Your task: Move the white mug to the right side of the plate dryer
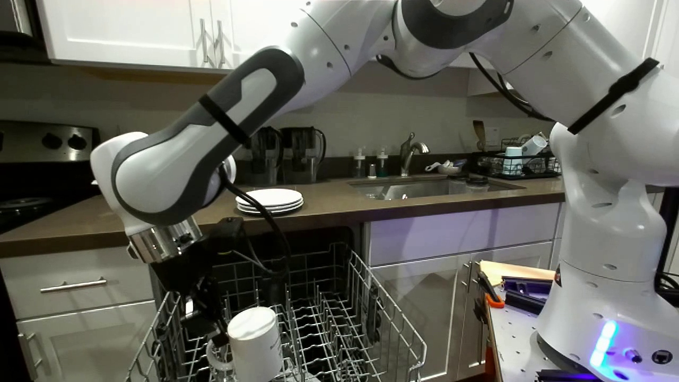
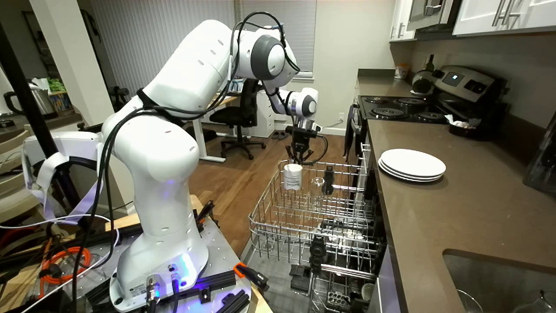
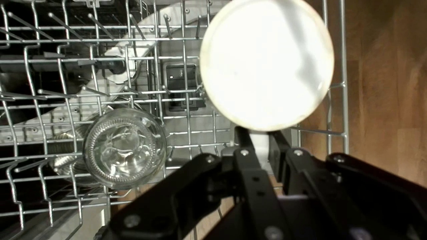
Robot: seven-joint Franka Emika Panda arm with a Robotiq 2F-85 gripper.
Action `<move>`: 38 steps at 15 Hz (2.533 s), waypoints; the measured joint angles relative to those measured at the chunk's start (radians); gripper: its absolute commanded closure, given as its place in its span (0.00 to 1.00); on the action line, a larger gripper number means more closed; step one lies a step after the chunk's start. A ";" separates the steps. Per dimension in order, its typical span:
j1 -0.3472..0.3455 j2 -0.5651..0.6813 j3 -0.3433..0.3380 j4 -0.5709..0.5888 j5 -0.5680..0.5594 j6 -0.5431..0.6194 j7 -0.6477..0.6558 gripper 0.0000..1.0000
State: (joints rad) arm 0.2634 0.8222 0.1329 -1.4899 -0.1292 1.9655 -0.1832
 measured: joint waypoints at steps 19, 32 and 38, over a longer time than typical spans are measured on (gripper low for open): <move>-0.126 -0.362 -0.087 -0.509 0.000 0.295 0.110 0.93; -0.271 -0.316 -0.154 -0.528 0.011 0.429 0.110 0.94; -0.305 -0.245 -0.155 -0.494 0.063 0.429 0.110 0.94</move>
State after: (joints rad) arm -0.0415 0.5771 -0.0219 -1.9840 -0.0663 2.3945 -0.0734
